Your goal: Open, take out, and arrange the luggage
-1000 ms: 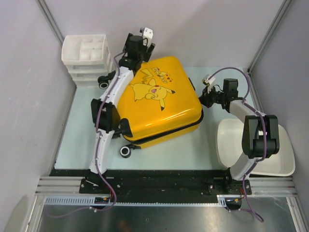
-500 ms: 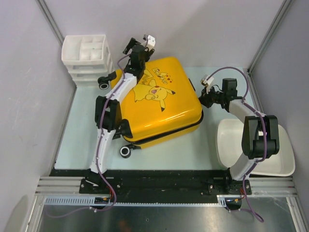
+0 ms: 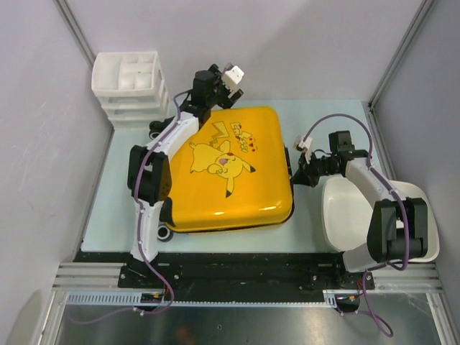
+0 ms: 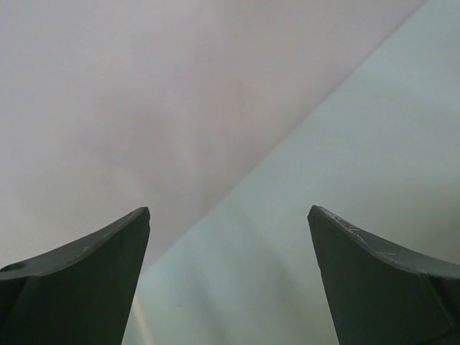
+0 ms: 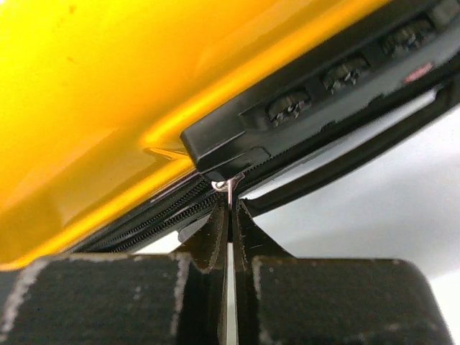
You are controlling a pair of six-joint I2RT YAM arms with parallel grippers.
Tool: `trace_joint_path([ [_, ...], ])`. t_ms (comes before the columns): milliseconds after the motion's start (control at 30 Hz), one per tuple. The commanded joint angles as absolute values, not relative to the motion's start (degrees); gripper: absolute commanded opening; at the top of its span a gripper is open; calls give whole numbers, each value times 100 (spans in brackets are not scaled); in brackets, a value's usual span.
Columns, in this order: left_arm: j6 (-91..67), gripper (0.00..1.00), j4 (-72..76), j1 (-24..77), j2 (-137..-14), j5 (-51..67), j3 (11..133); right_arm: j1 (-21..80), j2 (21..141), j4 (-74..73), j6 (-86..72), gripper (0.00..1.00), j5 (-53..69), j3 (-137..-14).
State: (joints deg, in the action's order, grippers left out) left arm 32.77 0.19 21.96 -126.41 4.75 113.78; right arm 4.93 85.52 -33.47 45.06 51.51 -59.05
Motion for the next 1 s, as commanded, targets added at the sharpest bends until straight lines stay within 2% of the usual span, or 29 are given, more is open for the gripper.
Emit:
trace_joint_path([
  [0,1751,100,-1125,2603,-11910,1583,11706,791,8218,-4069,5054,0,6039,-5766],
  [133,968,100,-1484,2014,-10909,1520,11725,616,8183,-4104,5150,0,5950,-5766],
  [233,90,100,-1844,1136,-9987,2265,11243,554,8174,-4131,5256,0,5889,-5766],
  [300,-464,100,-1960,418,-9248,3054,10392,554,8156,-4105,5265,0,5862,-5766],
  [367,-615,100,-2030,37,-8739,3277,9332,580,8139,-4008,5177,0,5845,-5757],
  [500,-940,100,-2205,-877,-7728,3794,7983,703,8139,-3868,5107,0,5775,-5757],
  [633,-1229,100,-2399,-1002,-7322,4287,7182,870,8121,-3797,5010,0,5722,-5757],
  [767,-1494,100,-2426,-950,-7426,4429,6593,1045,8112,-3709,4730,0,5669,-5748],
  [900,-1398,100,-2426,-713,-7918,4272,6627,1195,7946,-3490,4527,0,5590,-5608],
  [967,-1284,97,-2426,-398,-8347,4359,6871,1257,7796,-3419,4395,0,5555,-5485],
])
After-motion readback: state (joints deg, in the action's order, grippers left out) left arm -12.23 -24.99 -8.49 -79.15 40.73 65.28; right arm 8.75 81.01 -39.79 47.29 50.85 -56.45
